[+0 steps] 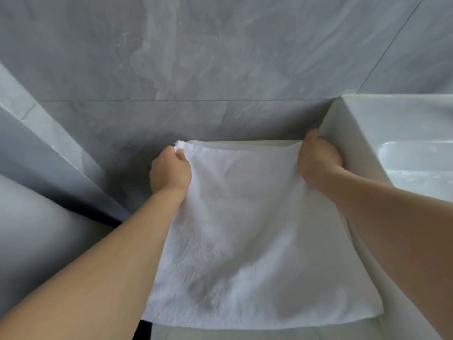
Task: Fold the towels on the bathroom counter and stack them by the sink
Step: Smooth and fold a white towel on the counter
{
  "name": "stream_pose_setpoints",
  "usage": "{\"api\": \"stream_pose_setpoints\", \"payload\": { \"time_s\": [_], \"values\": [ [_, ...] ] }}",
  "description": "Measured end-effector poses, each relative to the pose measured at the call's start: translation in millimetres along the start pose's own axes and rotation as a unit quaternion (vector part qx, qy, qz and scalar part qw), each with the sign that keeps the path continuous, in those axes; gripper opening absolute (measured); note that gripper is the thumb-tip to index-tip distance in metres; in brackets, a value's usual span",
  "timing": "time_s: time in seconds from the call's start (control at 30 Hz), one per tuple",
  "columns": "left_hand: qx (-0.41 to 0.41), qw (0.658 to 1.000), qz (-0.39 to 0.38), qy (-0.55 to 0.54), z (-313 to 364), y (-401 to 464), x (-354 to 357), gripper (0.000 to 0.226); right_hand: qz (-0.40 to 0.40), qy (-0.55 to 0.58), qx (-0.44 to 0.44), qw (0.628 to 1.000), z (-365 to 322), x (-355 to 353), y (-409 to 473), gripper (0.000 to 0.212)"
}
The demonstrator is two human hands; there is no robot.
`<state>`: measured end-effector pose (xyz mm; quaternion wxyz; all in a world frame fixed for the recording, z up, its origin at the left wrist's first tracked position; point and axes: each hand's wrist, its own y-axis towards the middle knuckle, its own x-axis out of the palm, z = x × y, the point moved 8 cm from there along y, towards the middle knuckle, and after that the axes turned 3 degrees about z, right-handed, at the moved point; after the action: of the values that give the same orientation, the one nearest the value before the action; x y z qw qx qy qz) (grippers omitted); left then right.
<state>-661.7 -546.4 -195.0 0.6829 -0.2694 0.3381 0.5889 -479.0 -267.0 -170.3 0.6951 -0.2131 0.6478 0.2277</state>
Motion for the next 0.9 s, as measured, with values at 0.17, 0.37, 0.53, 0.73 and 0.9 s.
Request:
{"api": "stream_pose_setpoints", "payload": {
  "time_s": [0.17,0.37,0.53,0.73,0.9],
  "values": [
    [0.105,0.987,0.005,0.122,19,-5,11,0.035,-0.053,-0.171,-0.081,0.980,-19,7,8,0.045],
    [0.095,0.991,-0.001,0.092,29,6,13,0.028,-0.075,-0.223,-0.129,0.963,-20,12,21,0.044],
    [0.079,0.993,-0.012,0.085,28,10,20,0.028,-0.074,-0.205,-0.150,0.964,-20,13,26,0.041],
    [0.096,0.983,-0.079,-0.131,30,14,23,0.020,-0.074,-0.168,-0.148,0.972,-17,12,24,0.036],
    [0.099,0.974,-0.133,-0.151,33,28,25,0.025,-0.094,-0.199,-0.175,0.960,-18,19,23,0.035]
  ]
}}
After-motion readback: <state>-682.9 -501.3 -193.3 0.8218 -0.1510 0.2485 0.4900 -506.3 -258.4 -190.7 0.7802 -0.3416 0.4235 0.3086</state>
